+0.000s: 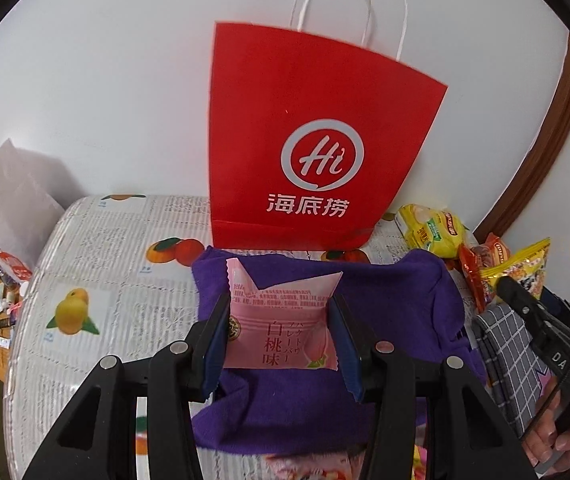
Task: Organize snacks
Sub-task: 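Carry both snacks onto the purple towel and open both tools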
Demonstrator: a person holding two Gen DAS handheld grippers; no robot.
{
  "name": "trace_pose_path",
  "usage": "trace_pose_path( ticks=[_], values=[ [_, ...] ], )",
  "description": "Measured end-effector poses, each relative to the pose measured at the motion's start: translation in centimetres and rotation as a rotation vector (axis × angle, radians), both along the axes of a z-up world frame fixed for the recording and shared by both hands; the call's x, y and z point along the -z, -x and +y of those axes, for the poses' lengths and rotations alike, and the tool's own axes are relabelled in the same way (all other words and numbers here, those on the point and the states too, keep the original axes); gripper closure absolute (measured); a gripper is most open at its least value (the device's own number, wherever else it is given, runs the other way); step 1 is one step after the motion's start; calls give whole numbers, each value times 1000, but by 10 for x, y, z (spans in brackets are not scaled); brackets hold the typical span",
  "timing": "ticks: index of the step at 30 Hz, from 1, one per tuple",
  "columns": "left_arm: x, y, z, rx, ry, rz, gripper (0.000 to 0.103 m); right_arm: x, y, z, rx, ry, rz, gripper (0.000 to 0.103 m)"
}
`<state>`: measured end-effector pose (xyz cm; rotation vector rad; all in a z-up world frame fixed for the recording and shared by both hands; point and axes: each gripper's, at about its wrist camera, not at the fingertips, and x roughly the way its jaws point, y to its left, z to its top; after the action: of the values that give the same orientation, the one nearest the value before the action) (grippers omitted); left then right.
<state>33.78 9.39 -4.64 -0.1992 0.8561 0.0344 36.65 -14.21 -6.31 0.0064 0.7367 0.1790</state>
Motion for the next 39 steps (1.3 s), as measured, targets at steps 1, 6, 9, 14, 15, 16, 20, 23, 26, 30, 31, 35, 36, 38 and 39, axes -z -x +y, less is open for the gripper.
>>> trace_pose_path(
  ticks=[1, 6, 9, 14, 15, 16, 20, 23, 26, 30, 31, 35, 36, 38, 39],
  values=[
    [3, -4, 0, 3, -1, 4, 57, 5, -6, 2, -5, 10, 10, 38],
    [21, -26, -6, 16, 9, 39, 57, 26, -31, 10, -31, 40, 57, 38],
    [33, -38, -10, 28, 10, 61, 57, 37, -44, 12, -41, 48, 97, 38],
    [50, -50, -11, 28, 21, 97, 57, 57, -56, 15, -58, 69, 161, 37],
    [53, -52, -11, 24, 25, 104, 57, 62, -57, 15, -61, 78, 177, 37],
    [57, -54, -11, 24, 31, 112, 57, 66, -59, 15, -64, 84, 191, 37],
    [67, -63, -12, 35, 36, 136, 57, 80, -64, 10, -61, 72, 240, 37],
    [74, -67, -15, 46, 34, 145, 57, 88, -68, 4, -44, 52, 278, 37],
    [83, -70, -19, 60, 38, 166, 57, 95, -70, 3, -42, 51, 301, 37],
    [95, -73, -21, 68, 50, 191, 57, 103, -72, 5, -54, 62, 321, 37],
    [97, -74, -21, 66, 52, 197, 57, 105, -72, 5, -57, 66, 325, 37],
    [101, -75, -19, 61, 55, 202, 57, 110, -73, 8, -59, 76, 338, 37],
    [101, -75, -19, 60, 56, 202, 57, 111, -73, 8, -59, 76, 342, 37],
    [103, -75, -19, 61, 57, 203, 57, 113, -73, 9, -59, 80, 346, 37],
    [103, -76, -19, 62, 57, 205, 57, 114, -73, 10, -60, 84, 346, 37]
  ],
)
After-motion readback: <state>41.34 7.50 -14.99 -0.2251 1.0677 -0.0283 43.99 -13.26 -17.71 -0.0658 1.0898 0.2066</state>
